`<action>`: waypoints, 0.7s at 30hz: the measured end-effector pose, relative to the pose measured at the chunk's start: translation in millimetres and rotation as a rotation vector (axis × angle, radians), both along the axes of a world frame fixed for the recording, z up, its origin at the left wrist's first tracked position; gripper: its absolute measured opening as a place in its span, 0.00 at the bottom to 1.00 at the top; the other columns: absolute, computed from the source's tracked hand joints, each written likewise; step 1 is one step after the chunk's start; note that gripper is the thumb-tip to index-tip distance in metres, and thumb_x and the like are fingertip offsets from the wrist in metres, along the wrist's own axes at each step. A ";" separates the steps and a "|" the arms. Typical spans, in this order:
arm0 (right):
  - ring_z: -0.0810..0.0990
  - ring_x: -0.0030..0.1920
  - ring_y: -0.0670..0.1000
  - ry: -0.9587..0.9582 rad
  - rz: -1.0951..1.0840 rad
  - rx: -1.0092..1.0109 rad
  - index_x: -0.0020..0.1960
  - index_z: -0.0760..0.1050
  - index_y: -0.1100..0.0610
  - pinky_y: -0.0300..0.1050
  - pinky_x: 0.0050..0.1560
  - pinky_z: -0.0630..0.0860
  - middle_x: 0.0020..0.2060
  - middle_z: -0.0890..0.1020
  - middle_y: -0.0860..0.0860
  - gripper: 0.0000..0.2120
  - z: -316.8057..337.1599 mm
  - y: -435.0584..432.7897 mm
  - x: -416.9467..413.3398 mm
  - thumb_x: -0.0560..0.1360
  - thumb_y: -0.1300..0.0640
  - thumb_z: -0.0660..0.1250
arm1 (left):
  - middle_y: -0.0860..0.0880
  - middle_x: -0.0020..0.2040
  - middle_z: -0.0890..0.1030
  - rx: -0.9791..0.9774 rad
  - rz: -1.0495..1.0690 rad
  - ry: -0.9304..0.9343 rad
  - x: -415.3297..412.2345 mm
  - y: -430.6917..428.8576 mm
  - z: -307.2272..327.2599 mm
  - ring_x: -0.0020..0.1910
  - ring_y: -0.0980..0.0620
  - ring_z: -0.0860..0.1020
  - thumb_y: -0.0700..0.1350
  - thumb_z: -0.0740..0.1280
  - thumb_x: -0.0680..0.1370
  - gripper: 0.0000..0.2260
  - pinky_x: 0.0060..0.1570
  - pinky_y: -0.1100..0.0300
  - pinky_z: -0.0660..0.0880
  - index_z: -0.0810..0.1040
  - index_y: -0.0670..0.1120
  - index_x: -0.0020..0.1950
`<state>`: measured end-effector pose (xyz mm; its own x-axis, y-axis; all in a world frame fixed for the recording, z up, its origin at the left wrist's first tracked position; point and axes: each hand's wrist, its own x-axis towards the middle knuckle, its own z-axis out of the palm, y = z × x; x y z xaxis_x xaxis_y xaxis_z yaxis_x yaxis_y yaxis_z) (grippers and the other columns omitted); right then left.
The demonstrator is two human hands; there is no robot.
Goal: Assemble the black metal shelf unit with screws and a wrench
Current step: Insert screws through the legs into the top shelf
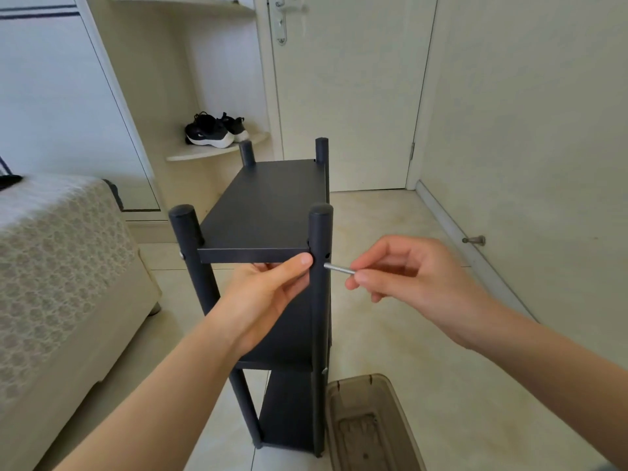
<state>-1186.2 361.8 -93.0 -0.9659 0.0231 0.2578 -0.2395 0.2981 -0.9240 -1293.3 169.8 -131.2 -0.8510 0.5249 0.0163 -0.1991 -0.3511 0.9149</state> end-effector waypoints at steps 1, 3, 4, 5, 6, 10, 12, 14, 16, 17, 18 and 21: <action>0.84 0.41 0.46 0.064 -0.037 0.031 0.44 0.82 0.52 0.40 0.41 0.80 0.40 0.87 0.49 0.04 0.8 -1.2 1.0 0.73 0.60 0.73 | 0.40 0.59 0.84 -0.002 0.000 0.006 -0.6 0.0 -0.5 0.60 0.43 0.82 0.42 0.76 0.68 0.15 0.59 0.52 0.80 0.86 0.44 0.55; 0.85 0.44 0.47 0.133 -0.095 0.067 0.43 0.82 0.50 0.41 0.44 0.80 0.39 0.86 0.48 0.03 0.6 -3.8 1.6 0.72 0.58 0.74 | 0.39 0.60 0.83 -0.013 0.004 0.021 -1.6 0.6 -1.5 0.62 0.43 0.81 0.42 0.76 0.68 0.19 0.63 0.49 0.78 0.84 0.42 0.58; 0.84 0.44 0.47 0.146 -0.111 0.071 0.43 0.82 0.50 0.41 0.45 0.80 0.39 0.86 0.47 0.03 0.2 -4.4 1.3 0.72 0.57 0.74 | 0.39 0.61 0.83 -0.014 0.007 0.028 -1.5 0.9 -2.0 0.62 0.42 0.81 0.42 0.76 0.68 0.20 0.64 0.48 0.77 0.83 0.41 0.59; 0.84 0.44 0.47 0.154 -0.122 0.070 0.43 0.83 0.51 0.41 0.46 0.80 0.39 0.86 0.47 0.03 -0.5 -4.8 1.0 0.71 0.57 0.74 | 0.39 0.61 0.83 -0.013 0.008 0.033 -1.3 1.2 -2.2 0.62 0.43 0.81 0.43 0.76 0.68 0.20 0.64 0.48 0.77 0.83 0.42 0.60; 0.84 0.44 0.47 0.159 -0.129 0.068 0.43 0.83 0.51 0.41 0.46 0.80 0.39 0.86 0.47 0.03 -1.1 -5.0 0.8 0.71 0.58 0.74 | 0.39 0.61 0.83 -0.013 0.008 0.037 -1.0 1.3 -2.4 0.62 0.43 0.81 0.43 0.77 0.68 0.20 0.64 0.48 0.77 0.83 0.42 0.59; 0.84 0.43 0.46 0.177 -0.138 0.079 0.42 0.83 0.49 0.39 0.44 0.79 0.39 0.86 0.47 0.05 -3.1 -5.3 -0.9 0.71 0.59 0.75 | 0.39 0.59 0.83 -0.022 0.009 0.038 -0.5 1.3 -2.3 0.61 0.43 0.82 0.43 0.77 0.68 0.16 0.62 0.49 0.78 0.85 0.44 0.56; 0.84 0.42 0.44 0.189 -0.150 0.115 0.42 0.82 0.48 0.37 0.44 0.79 0.38 0.86 0.45 0.07 -4.9 -5.0 -1.3 0.71 0.59 0.76 | 0.39 0.59 0.83 -0.024 0.015 0.029 -0.5 1.3 -2.1 0.60 0.43 0.82 0.44 0.78 0.66 0.17 0.60 0.51 0.79 0.86 0.44 0.55; 0.83 0.42 0.43 0.215 -0.157 0.206 0.42 0.82 0.46 0.34 0.45 0.78 0.39 0.85 0.43 0.08 -7.3 -5.4 -0.3 0.71 0.59 0.76 | 0.38 0.59 0.83 -0.028 0.024 0.018 -0.2 1.2 -1.6 0.60 0.43 0.82 0.45 0.78 0.65 0.19 0.60 0.51 0.79 0.86 0.44 0.54; 0.83 0.44 0.42 0.242 -0.156 0.298 0.42 0.82 0.46 0.33 0.47 0.77 0.39 0.84 0.41 0.08 -10.0 -7.0 1.3 0.71 0.58 0.76 | 0.37 0.59 0.83 -0.029 0.033 0.016 0.4 1.1 -1.3 0.60 0.42 0.82 0.45 0.78 0.64 0.19 0.60 0.50 0.79 0.86 0.44 0.54; 0.82 0.44 0.42 0.253 -0.158 0.318 0.43 0.81 0.45 0.33 0.47 0.77 0.40 0.83 0.40 0.07 -11.1 -7.6 1.6 0.71 0.57 0.76 | 0.37 0.59 0.83 -0.030 0.038 0.015 0.5 1.1 -1.1 0.60 0.42 0.82 0.45 0.78 0.64 0.19 0.60 0.50 0.79 0.86 0.44 0.54; 0.82 0.44 0.42 0.261 -0.162 0.324 0.43 0.81 0.46 0.33 0.47 0.76 0.40 0.83 0.40 0.07 -11.8 -7.6 1.7 0.72 0.57 0.76 | 0.36 0.59 0.82 -0.032 0.042 0.011 0.8 1.1 -0.9 0.59 0.42 0.83 0.45 0.78 0.64 0.19 0.60 0.50 0.80 0.86 0.44 0.54; 0.83 0.44 0.43 0.279 -0.179 0.290 0.43 0.82 0.46 0.35 0.47 0.78 0.39 0.84 0.40 0.07 -11.6 -6.3 0.0 0.72 0.57 0.76 | 0.34 0.61 0.81 -0.044 0.053 0.004 1.2 0.8 -0.6 0.59 0.43 0.83 0.45 0.78 0.65 0.21 0.61 0.50 0.79 0.84 0.42 0.56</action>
<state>-1186.1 355.4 -104.5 -0.8460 0.0718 0.5284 -0.3890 0.5947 -0.7036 -1292.2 170.6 -131.8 -0.8777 0.4792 -0.0022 -0.1775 -0.3208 0.9304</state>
